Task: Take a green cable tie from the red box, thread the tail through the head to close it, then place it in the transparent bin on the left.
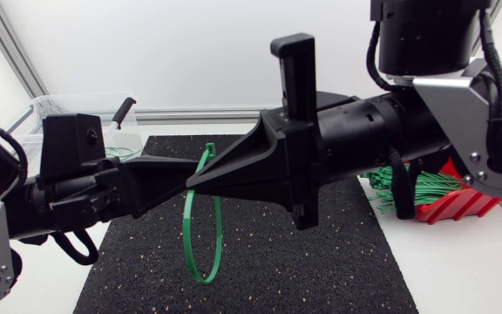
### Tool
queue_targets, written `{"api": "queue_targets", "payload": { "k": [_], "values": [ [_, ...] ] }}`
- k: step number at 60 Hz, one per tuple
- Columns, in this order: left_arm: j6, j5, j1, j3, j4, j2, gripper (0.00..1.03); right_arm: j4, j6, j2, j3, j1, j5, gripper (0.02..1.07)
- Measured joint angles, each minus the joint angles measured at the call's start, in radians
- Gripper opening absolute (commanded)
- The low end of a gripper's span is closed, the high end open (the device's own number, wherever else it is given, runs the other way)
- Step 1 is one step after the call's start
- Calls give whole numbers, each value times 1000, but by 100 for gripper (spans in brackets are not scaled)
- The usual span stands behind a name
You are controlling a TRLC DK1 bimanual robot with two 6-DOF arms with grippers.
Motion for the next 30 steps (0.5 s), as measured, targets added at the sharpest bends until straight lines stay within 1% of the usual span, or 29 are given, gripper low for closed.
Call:
{"api": "queue_targets", "payload": {
  "k": [17, 30],
  "values": [
    [-8, 4, 0, -1, 0, -25, 4, 10, 0, 0, 0, -15, 0, 8],
    [-21, 24, 0, -9, -1, -37, 4, 11, 0, 0, 0, -20, -5, 8]
  ]
}}
